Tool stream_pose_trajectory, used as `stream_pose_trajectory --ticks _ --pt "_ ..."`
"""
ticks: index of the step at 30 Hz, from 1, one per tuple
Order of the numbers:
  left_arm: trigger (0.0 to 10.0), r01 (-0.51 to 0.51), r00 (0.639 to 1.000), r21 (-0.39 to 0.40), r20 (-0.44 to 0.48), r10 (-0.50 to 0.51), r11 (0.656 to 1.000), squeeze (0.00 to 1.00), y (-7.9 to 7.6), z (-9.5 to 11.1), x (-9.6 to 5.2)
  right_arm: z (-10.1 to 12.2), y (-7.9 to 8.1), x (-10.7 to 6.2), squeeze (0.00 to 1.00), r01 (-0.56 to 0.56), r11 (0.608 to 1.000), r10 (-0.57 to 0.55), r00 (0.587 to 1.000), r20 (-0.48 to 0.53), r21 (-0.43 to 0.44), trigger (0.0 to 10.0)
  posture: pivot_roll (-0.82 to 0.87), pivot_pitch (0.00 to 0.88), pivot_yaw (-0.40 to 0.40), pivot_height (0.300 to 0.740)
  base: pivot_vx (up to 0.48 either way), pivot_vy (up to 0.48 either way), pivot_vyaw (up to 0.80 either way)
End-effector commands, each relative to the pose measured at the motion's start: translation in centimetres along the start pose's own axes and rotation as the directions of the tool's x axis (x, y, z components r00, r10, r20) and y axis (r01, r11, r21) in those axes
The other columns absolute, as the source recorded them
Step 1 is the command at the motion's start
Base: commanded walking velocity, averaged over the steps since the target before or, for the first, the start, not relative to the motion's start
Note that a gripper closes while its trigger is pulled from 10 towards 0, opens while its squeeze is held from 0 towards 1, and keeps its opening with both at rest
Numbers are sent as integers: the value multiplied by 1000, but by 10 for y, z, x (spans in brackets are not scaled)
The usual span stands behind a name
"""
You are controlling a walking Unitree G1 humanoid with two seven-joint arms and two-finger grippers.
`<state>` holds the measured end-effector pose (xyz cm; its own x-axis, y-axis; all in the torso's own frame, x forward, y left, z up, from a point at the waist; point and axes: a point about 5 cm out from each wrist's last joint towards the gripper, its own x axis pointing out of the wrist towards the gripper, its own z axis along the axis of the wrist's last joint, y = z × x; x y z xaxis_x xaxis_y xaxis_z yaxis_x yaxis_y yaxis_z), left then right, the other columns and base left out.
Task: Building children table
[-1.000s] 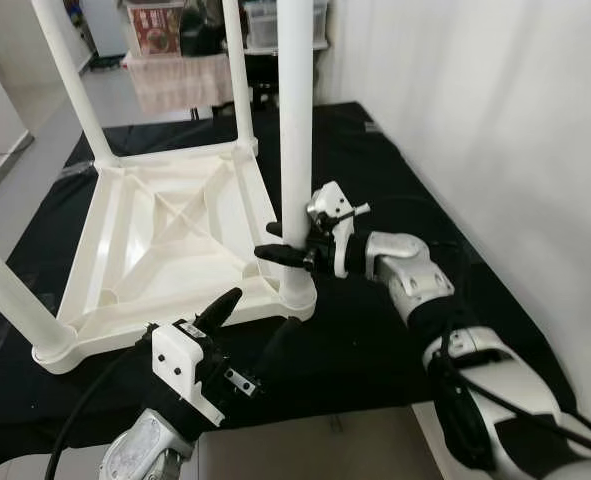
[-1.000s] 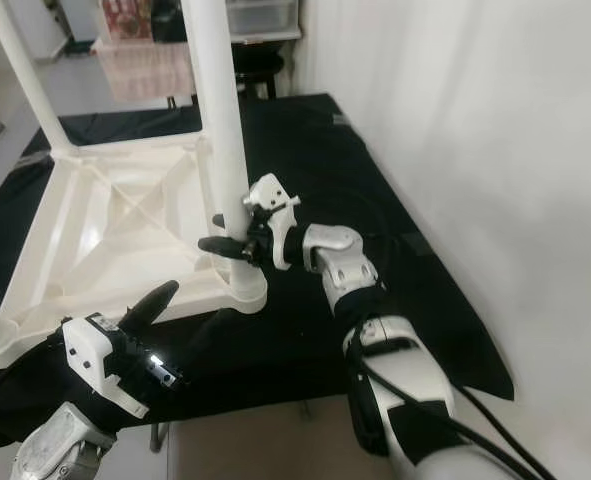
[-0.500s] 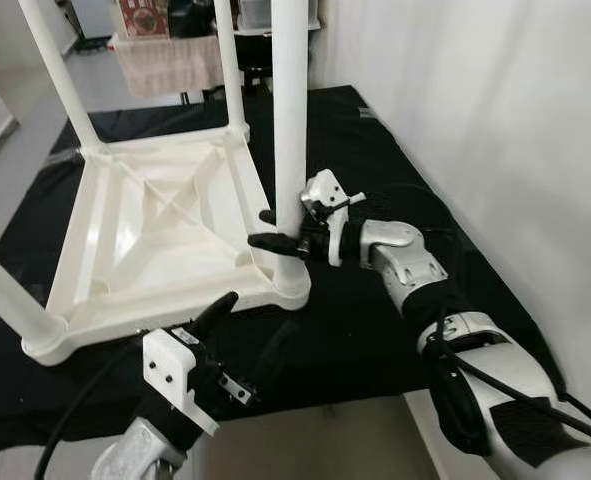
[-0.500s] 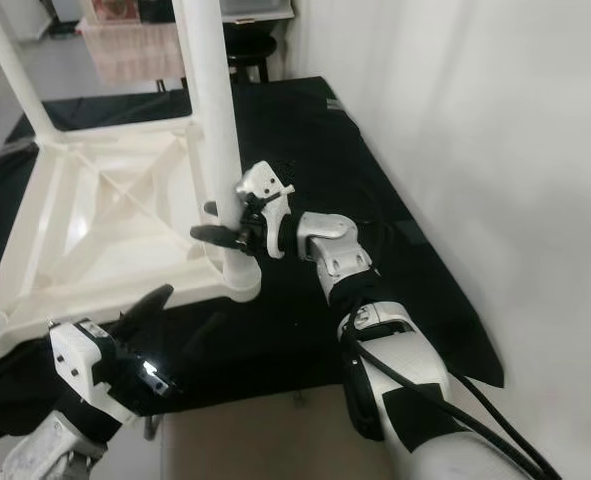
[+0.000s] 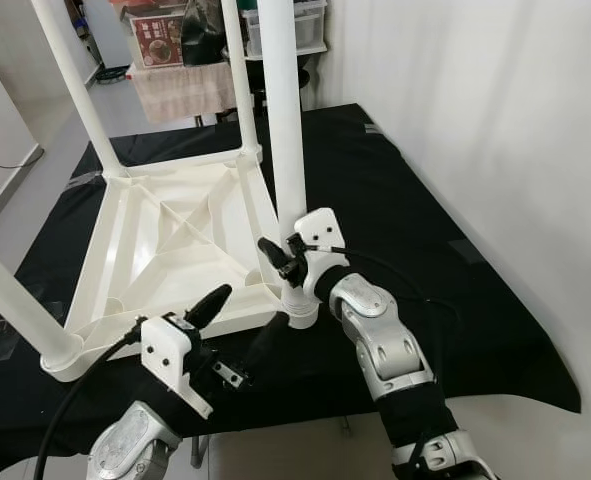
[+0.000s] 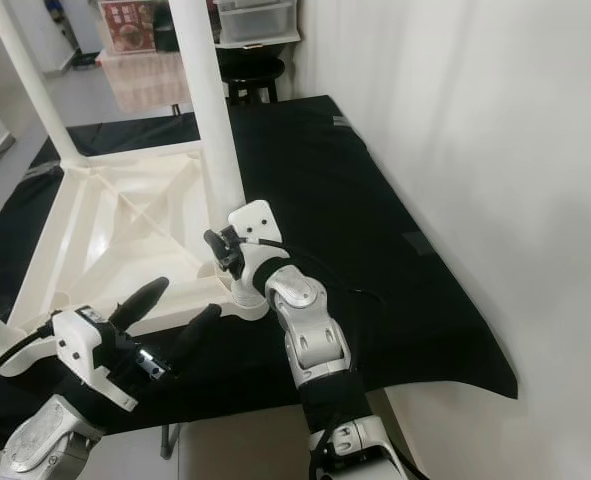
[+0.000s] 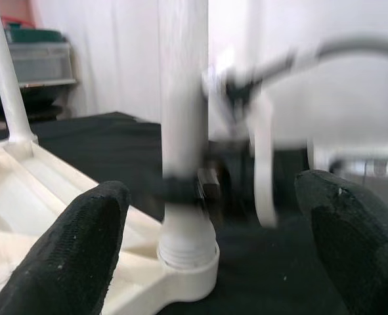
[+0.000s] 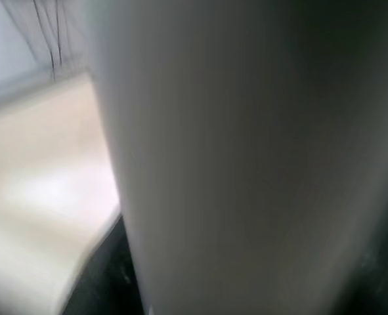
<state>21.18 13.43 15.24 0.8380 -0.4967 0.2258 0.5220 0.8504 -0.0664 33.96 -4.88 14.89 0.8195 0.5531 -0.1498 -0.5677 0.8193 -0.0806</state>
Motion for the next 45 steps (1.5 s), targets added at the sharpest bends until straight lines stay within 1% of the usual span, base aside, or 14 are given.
stream_pose_trajectory --ticks 1,8,9,14,18,19,20,21,27,36,38,39,43,45 --pt "10000 -7 1000 -4 -14 7 1000 0 2 -4 -1 13 4 2 1000 -105 994 103 993 58 39 10000 -13 52 35 740 0 0 0" --pt "10000 -17 1000 9 -12 17 1000 0 2 -4 0 33 3 -2 1000 -406 911 412 899 145 -73 10000 -23 48 29 740 0 0 0" --pt "10000 -22 1000 16 -13 22 1000 0 0 -4 -1 33 -1 -3 0 -480 870 492 862 125 -115 10000 -23 45 27 740 0 0 0" --pt "10000 -49 998 56 -24 50 997 0 -3 -5 -7 32 -17 4 0 -606 770 621 784 17 -201 10000 -12 45 22 740 0 0 0" --pt "10000 -79 996 79 -27 81 994 0 -3 -5 -11 38 -26 9 0 -622 767 631 776 4 -159 10000 -1 50 19 740 0 0 0" --pt "10000 -92 995 91 -30 95 992 0 -4 -5 -13 40 -30 10 0 -631 767 636 771 12 -117 2745 2 54 19 740 0 0 0" --pt "10000 -92 995 91 -30 95 992 0 -4 -5 -13 40 -30 10 0 -631 767 636 771 12 -117 2745 2 54 19 740 0 0 0" --pt "10000 -105 994 98 -32 109 990 0 -4 -6 -14 41 -34 11 0 -631 770 635 772 17 -88 0 3 56 18 740 0 0 0" --pt "10000 -116 992 114 -34 120 987 0 -6 -6 -16 41 -43 8 0 -634 770 637 771 17 -72 0 1 63 21 740 0 0 0" --pt "10000 -143 987 141 -53 152 980 0 -11 -5 -25 7 -67 -19 0 -508 848 505 861 -63 -150 0 -8 105 32 740 0 0 0" --pt "10000 -146 986 140 -55 155 979 0 -11 -4 -29 -5 -61 -20 0 -54 996 49 996 -70 -73 0 -15 116 29 740 0 0 0" --pt "10000 -147 986 135 -56 156 980 0 -10 -3 -29 -9 -52 -31 0 168 986 -169 983 -70 -13 0 -29 137 48 740 0 0 0" --pt "10000 -132 988 124 -64 141 983 0 -9 -4 -28 -16 0 -46 0 72 997 -72 996 -60 -13 0 -45 133 75 740 0 0 0" --pt "10000 -129 988 118 -67 138 985 0 -8 -4 -28 -17 1 -43 0 57 998 -57 997 -60 -9 0 -39 132 78 740 0 0 0"
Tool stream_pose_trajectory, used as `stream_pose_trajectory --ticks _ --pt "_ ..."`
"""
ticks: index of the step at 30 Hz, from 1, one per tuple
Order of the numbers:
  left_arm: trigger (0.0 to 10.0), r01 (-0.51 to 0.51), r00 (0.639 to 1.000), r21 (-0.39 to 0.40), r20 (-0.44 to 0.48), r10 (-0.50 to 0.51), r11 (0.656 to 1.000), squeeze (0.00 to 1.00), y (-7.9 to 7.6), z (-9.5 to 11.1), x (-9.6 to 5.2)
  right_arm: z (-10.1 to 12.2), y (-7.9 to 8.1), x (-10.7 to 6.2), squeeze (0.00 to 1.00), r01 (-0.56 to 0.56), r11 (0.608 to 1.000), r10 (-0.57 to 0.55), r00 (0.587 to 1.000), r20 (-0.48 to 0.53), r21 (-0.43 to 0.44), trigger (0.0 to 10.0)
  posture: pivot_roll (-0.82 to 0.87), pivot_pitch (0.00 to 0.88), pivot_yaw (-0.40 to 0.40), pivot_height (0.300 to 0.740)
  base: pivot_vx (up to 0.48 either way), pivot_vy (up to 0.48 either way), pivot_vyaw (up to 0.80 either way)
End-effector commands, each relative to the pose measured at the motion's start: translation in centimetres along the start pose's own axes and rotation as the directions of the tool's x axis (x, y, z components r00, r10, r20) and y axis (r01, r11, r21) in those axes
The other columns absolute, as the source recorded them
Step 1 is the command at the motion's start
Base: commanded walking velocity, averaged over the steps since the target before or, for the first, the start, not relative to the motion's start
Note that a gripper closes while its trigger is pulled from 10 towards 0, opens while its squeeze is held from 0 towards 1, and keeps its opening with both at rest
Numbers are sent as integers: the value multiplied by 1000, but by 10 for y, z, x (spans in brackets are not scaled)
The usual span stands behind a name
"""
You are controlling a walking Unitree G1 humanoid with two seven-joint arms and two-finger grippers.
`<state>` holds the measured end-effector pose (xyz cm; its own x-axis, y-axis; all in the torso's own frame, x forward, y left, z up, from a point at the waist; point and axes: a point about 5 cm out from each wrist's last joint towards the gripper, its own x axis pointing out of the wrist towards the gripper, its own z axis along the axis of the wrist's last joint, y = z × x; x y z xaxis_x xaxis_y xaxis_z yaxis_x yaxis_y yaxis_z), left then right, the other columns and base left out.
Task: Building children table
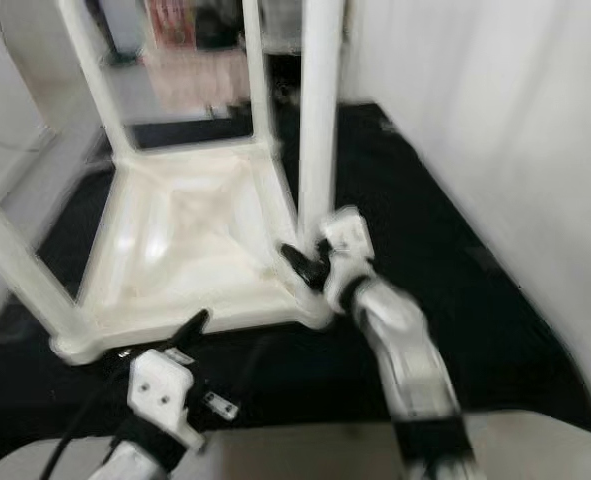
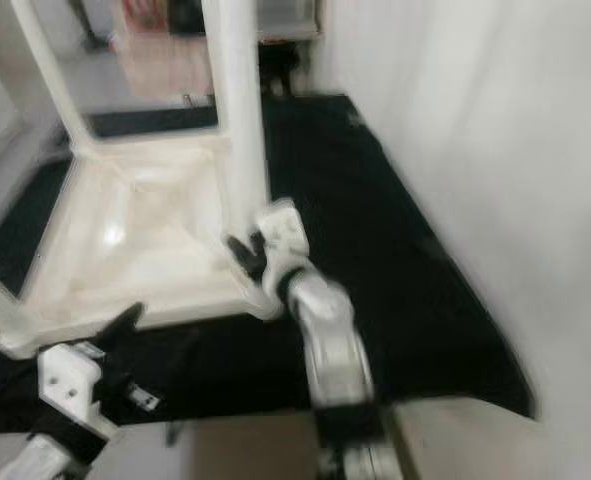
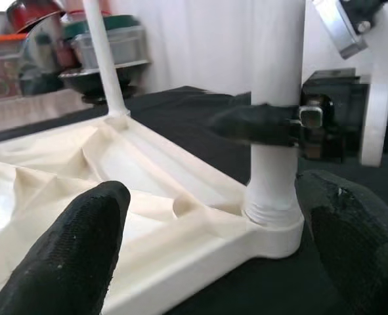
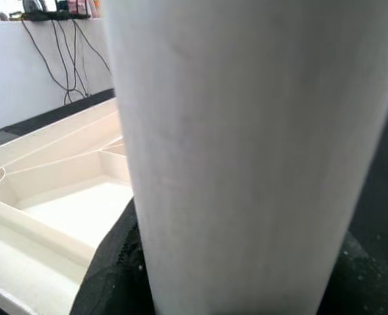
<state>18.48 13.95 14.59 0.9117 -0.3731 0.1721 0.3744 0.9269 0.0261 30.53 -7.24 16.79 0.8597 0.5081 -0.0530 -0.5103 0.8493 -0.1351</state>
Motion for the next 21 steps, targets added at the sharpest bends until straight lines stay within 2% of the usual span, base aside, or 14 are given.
stream_pose_trajectory --ticks 1,3,6,7,8,9,11,13,15,16,17,18,19,21 --pt "10000 15 1000 -13 -25 -15 1000 0 1 -4 0 -28 -1 3 0 -5 999 10 989 -149 35 0 -28 134 70 740 0 0 0" --pt "10000 15 1000 -12 -27 -16 1000 0 1 -4 0 -23 -8 10 0 8 1000 -4 990 -144 29 0 -27 129 63 740 0 0 0" --pt "10000 10 1000 -6 -26 -10 1000 0 1 -3 0 -16 -7 14 0 8 1000 -6 990 -138 16 0 -27 129 62 740 0 0 0" --pt "10000 -3 1000 -1 -21 3 1000 0 2 -3 0 -6 -9 18 796 9 1000 -8 993 -121 9 10000 -23 124 57 740 0 0 0" --pt "10000 -3 1000 -1 -21 3 1000 0 2 -3 0 -6 -9 18 796 9 1000 -8 993 -121 9 10000 -23 124 57 740 0 0 0" --pt "10000 -10 1000 -1 -18 10 1000 0 2 -3 1 -1 -10 22 1000 -17 1000 19 995 -102 18 10000 -23 124 57 740 0 0 0" --pt "10000 -13 1000 -1 -17 13 1000 0 3 -3 1 4 -10 23 1000 -26 999 29 996 -90 32 10000 -19 120 53 740 0 0 0" --pt "10000 -15 1000 -10 -14 15 1000 0 3 -3 3 19 -13 27 1000 -112 993 113 993 -19 38 10000 -21 119 49 740 0 0 0" --pt "10000 -14 1000 -23 -10 14 1000 0 3 -3 4 31 -14 31 1000 -282 959 280 958 65 31 10000 -27 114 45 740 0 0 0" --pt "10000 -14 1000 -32 -7 13 999 0 4 -4 6 33 -11 26 0 -522 848 528 845 84 -89 10000 -31 111 42 740 0 0 0" --pt "10000 -14 1000 -32 -7 13 999 0 4 -4 6 33 -11 26 0 -522 848 528 845 84 -89 10000 -31 111 42 740 0 0 0" --pt "10000 -14 1000 -34 -6 13 999 0 4 -4 6 33 -10 24 0 -574 807 586 807 72 -137 10000 -31 111 42 740 0 0 0" --pt "10000 -14 1000 -36 -5 14 999 0 4 -4 7 29 -13 25 0 -627 768 636 770 40 -132 10000 -30 106 37 740 0 0 0" --pt "10000 -14 1000 -37 -6 14 999 0 4 -4 7 27 -15 27 0 -649 752 655 756 22 -115 10000 -30 106 37 740 0 0 0"
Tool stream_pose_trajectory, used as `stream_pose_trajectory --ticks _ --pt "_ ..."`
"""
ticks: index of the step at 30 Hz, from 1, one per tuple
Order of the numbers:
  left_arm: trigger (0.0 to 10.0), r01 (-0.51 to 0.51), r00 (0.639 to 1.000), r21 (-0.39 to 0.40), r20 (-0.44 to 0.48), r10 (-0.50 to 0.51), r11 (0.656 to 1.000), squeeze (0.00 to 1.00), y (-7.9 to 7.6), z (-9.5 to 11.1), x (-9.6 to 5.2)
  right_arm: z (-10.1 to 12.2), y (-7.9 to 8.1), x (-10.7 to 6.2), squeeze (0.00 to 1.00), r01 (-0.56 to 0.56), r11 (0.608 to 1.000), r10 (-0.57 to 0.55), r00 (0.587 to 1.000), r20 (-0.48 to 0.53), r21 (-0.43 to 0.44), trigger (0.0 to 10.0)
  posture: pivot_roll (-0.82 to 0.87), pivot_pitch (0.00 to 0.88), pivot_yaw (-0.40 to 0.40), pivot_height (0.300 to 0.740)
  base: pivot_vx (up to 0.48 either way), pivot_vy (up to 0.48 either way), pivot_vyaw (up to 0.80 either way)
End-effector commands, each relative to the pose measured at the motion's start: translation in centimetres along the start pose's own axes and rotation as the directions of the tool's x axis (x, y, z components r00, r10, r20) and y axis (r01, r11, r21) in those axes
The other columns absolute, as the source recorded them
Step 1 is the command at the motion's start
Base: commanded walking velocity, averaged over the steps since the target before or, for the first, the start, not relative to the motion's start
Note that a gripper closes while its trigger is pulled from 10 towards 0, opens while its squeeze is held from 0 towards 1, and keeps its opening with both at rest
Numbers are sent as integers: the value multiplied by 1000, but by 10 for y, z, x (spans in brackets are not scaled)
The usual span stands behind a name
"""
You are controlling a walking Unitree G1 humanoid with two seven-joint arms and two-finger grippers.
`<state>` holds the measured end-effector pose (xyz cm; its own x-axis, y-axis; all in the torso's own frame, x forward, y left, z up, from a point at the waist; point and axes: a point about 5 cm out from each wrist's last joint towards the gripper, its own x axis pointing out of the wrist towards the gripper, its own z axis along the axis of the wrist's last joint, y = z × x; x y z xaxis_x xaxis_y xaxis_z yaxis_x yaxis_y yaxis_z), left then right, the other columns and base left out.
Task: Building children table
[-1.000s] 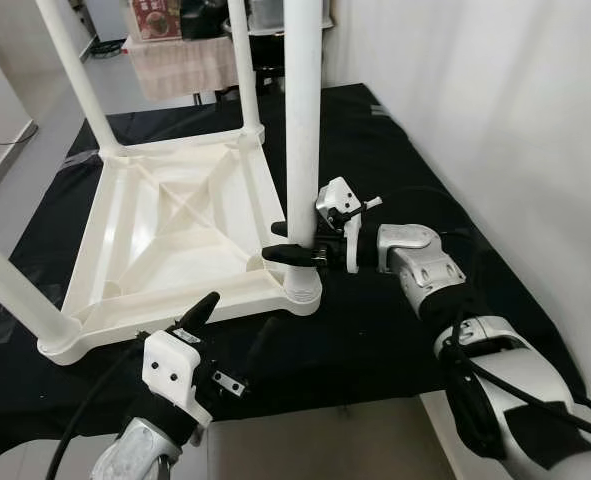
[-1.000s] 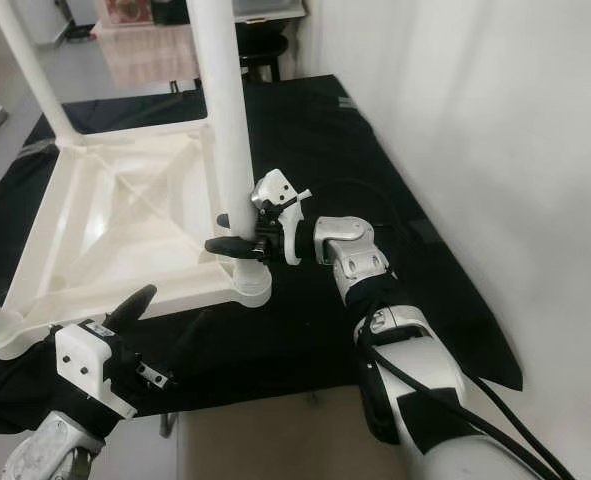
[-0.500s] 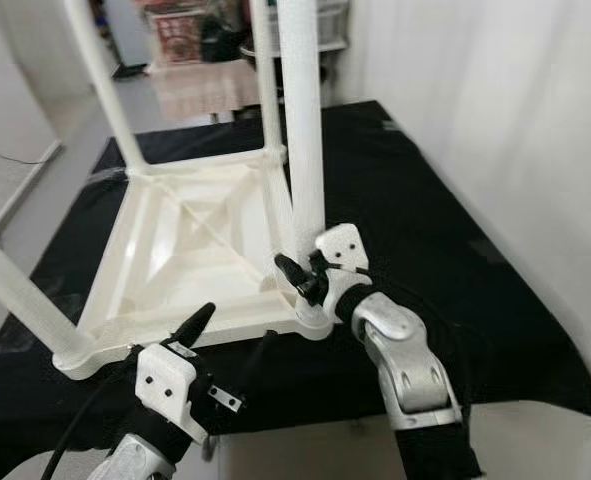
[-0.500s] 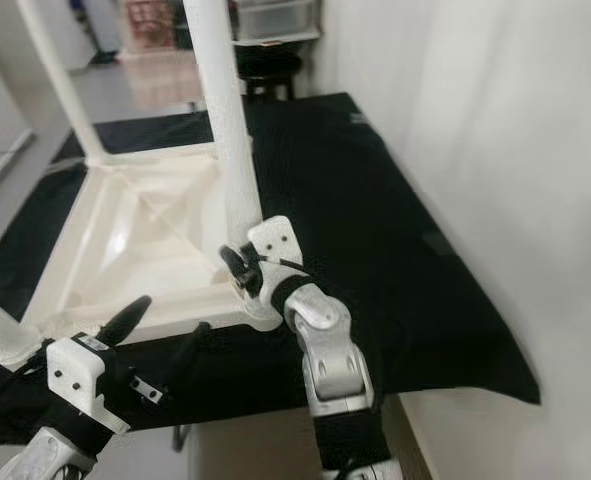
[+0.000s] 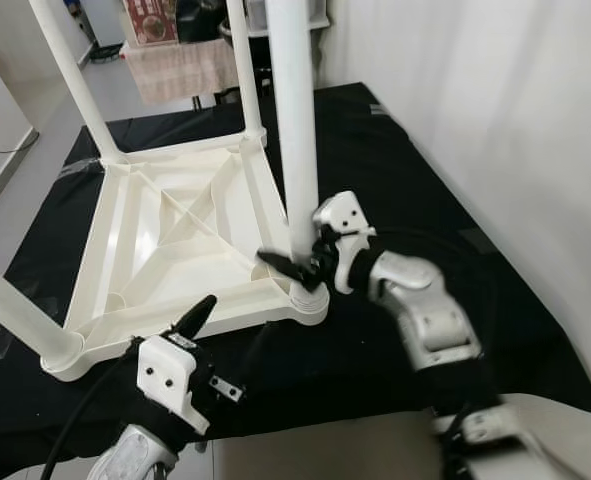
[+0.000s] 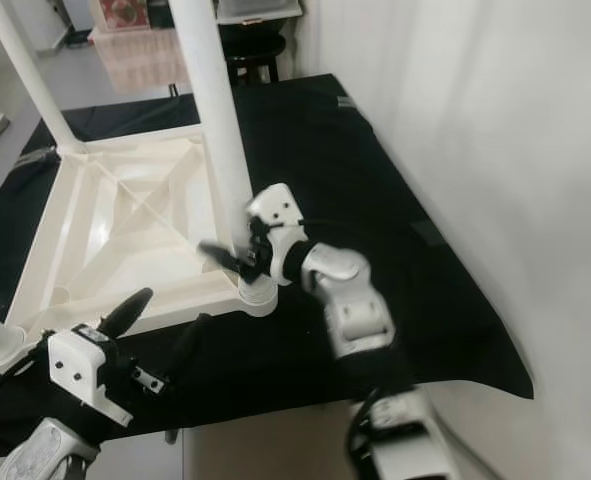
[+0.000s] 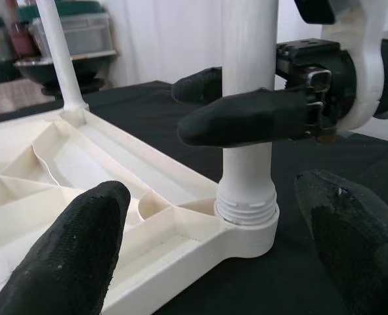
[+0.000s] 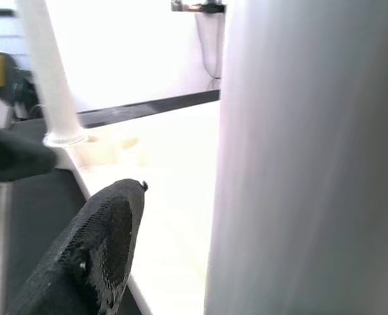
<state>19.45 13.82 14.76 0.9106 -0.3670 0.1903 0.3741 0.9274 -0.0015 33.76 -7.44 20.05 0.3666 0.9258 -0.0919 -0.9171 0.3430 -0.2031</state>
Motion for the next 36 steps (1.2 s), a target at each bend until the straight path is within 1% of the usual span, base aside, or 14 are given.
stream_pose_trajectory --ticks 1,10,11,23,26,27,28,29,30,31,32,34,35,36 --pt "10000 -9 1000 -11 -24 9 1000 0 1 -5 -2 -6 0 7 0 -80 996 80 997 -17 28 10000 -24 101 32 740 0 0 0" --pt "10000 -11 1000 -14 -28 11 1000 0 -1 -6 -1 -7 -25 17 0 -101 991 105 993 -47 85 9725 -7 91 19 740 0 0 0" --pt "10000 -10 1000 -16 -28 10 1000 0 -2 -7 0 -7 -27 16 0 -106 989 111 993 -44 98 0 -6 89 17 740 0 0 0" --pt "10000 -11 1000 -22 -23 10 1000 0 -3 -8 3 -15 -37 -4 0 -40 996 41 999 -6 78 0 -19 91 12 740 0 0 0" --pt "10000 -10 1000 -21 -23 9 1000 0 -2 -8 3 -25 -33 -13 0 82 995 -79 996 -44 59 0 -26 92 1 740 0 0 0" --pt "10000 -9 1000 -20 -24 9 1000 0 -1 -8 3 -32 -28 -15 0 183 981 -178 981 -82 60 0 -26 92 -1 740 0 0 0" --pt "10000 -9 1000 -18 -24 8 1000 0 0 -7 3 -36 -27 -15 0 576 813 -563 815 -133 88 0 -28 95 3 740 0 0 0" --pt "10000 -9 1000 -18 -24 8 1000 0 0 -7 3 -36 -27 -15 0 576 813 -563 815 -133 88 0 -28 95 3 740 0 0 0" --pt "10000 -9 1000 -16 -25 9 1000 0 2 -7 2 -42 -4 -15 0 688 719 -669 723 -171 100 0 -40 106 21 740 0 0 0" --pt "10000 -9 1000 -16 -25 9 1000 0 2 -7 2 -42 -4 -15 0 688 719 -669 723 -171 100 0 -40 106 21 740 0 0 0" --pt "10000 -10 1000 -14 -25 9 1000 0 3 -7 3 -43 12 -17 0 748 654 -724 662 -191 113 0 -40 106 21 740 0 0 0" --pt "10000 -8 1000 -9 -28 8 1000 0 3 -8 3 -44 19 -14 0 735 669 -712 676 -190 110 0 -49 80 27 740 0 0 0" --pt "10000 -5 1000 -7 -31 5 1000 0 3 -9 4 -42 20 -9 0 686 723 -668 725 -168 84 0 -26 78 16 740 0 0 0" --pt "10000 0 999 -6 -34 0 1000 0 3 -10 5 -40 18 -5 0 669 740 -654 740 -159 71 0 -25 74 11 740 0 0 0"
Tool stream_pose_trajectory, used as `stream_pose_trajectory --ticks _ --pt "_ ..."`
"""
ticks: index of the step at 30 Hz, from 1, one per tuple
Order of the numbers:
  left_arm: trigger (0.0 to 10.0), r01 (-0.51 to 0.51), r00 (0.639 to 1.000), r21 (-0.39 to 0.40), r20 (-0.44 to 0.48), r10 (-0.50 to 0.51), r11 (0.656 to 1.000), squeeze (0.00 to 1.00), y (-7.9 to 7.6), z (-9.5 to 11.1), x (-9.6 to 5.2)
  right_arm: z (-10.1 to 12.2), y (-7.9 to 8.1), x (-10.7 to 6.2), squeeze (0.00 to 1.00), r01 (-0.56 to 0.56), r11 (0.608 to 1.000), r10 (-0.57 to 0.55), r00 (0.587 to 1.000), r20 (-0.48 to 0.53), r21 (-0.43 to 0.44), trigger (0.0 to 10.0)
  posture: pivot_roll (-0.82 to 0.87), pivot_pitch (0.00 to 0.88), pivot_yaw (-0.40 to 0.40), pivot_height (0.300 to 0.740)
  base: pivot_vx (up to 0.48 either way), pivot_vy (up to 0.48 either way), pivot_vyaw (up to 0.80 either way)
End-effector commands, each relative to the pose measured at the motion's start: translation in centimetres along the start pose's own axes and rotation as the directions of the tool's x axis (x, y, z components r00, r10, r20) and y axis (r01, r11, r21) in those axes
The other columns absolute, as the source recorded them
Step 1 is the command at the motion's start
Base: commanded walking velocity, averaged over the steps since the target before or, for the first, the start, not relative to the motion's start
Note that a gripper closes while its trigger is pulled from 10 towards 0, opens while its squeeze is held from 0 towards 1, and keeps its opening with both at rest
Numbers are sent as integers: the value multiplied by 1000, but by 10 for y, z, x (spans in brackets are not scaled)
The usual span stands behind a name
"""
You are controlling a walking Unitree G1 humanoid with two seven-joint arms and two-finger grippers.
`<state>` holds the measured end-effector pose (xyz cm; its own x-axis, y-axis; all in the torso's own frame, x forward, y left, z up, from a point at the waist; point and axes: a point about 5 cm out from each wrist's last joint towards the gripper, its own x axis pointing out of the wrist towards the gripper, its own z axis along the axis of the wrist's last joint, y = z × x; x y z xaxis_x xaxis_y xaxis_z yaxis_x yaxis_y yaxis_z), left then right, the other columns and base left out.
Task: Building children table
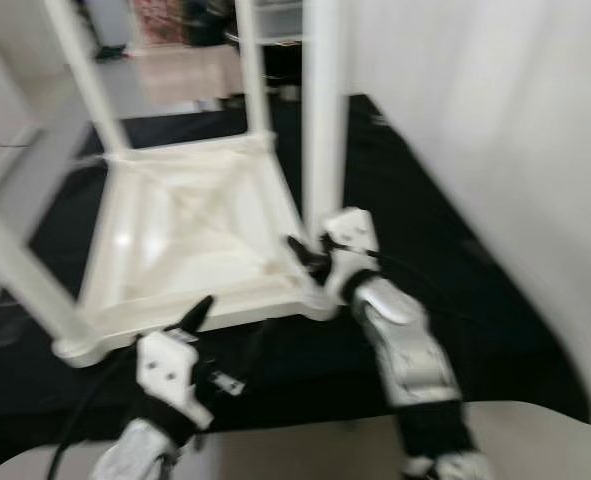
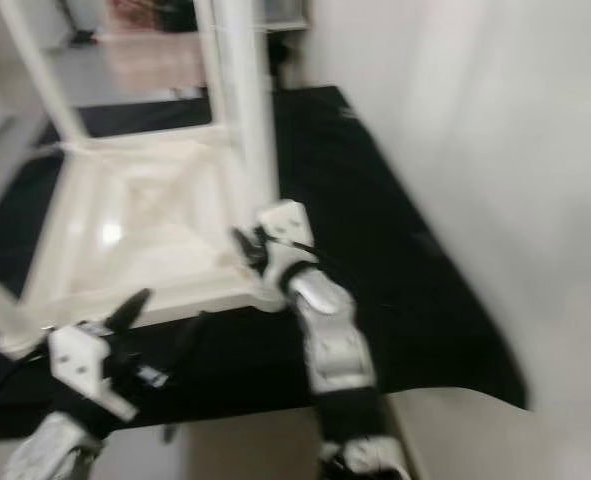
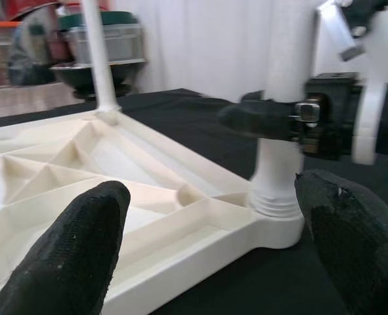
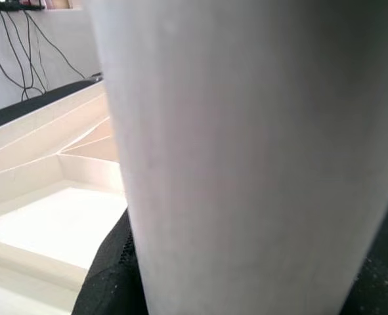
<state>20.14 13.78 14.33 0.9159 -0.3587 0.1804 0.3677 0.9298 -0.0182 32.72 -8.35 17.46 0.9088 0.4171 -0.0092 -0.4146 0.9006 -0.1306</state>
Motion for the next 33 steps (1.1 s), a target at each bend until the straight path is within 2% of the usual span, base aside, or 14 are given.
stream_pose_trajectory --ticks 1,3,4,7,8,9,13,14,17,18,19,22,26,33 --pt "10000 10 1000 9 -24 -9 1000 0 1 -4 -1 -16 7 1 0 -33 999 32 997 -77 -13 0 -25 74 11 740 0 0 0" --pt "10000 7 1000 11 -19 -7 1000 0 2 -5 2 -13 12 5 0 -55 998 54 996 -64 -14 0 -40 61 20 740 0 0 0" --pt "10000 -14 1000 -12 4 14 1000 0 5 -1 2 -11 13 7 0 -68 997 65 996 -68 -37 1961 -41 53 23 740 0 0 0" --pt "10000 -29 999 -30 21 29 999 0 7 2 3 -9 13 7 0 -70 996 65 995 -74 -55 1961 -41 53 23 740 0 0 0" --pt "10000 -23 999 -33 27 23 999 0 7 3 4 -7 14 8 82 -110 993 107 991 -78 -45 10000 -47 36 24 740 0 0 0" --pt "10000 -7 1000 -24 26 8 1000 0 5 3 6 -5 12 13 1000 -172 985 170 983 -68 -28 10000 -46 32 23 740 0 0 0" --pt "10000 20 1000 -1 1 -20 1000 0 -1 -4 13 0 6 19 1000 -362 932 361 931 -57 -9 10000 -47 5 24 740 0 0 0" --pt "10000 20 1000 -1 1 -20 1000 0 -1 -4 13 0 6 19 1000 -362 932 361 931 -57 -9 10000 -47 5 24 740 0 0 0" --pt "10000 56 998 35 -27 -55 998 0 -7 -11 21 12 -10 25 1000 -615 788 615 788 -17 -30 10000 -43 0 19 740 0 0 0" --pt "10000 56 998 35 -27 -55 998 0 -7 -11 21 12 -10 25 1000 -615 788 615 788 -17 -30 10000 -43 0 19 740 0 0 0" --pt "10000 61 998 36 -34 -59 998 0 -7 -11 23 18 -16 32 0 -687 713 682 726 -89 -137 10000 -42 0 20 740 0 0 0" --pt "10000 48 998 26 -41 -47 999 0 -5 -10 22 26 -19 38 0 -703 684 690 710 -139 -198 10000 -42 0 20 740 0 0 0" --pt "10000 34 999 13 -40 -33 999 0 -3 -9 14 37 -22 42 0 -763 627 748 646 -151 -156 10000 -14 0 13 740 0 0 0" --pt "10000 36 999 5 -22 -36 999 0 -8 -1 8 58 -29 50 0 -786 604 768 618 -170 -129 10000 -8 0 -3 740 0 0 0"
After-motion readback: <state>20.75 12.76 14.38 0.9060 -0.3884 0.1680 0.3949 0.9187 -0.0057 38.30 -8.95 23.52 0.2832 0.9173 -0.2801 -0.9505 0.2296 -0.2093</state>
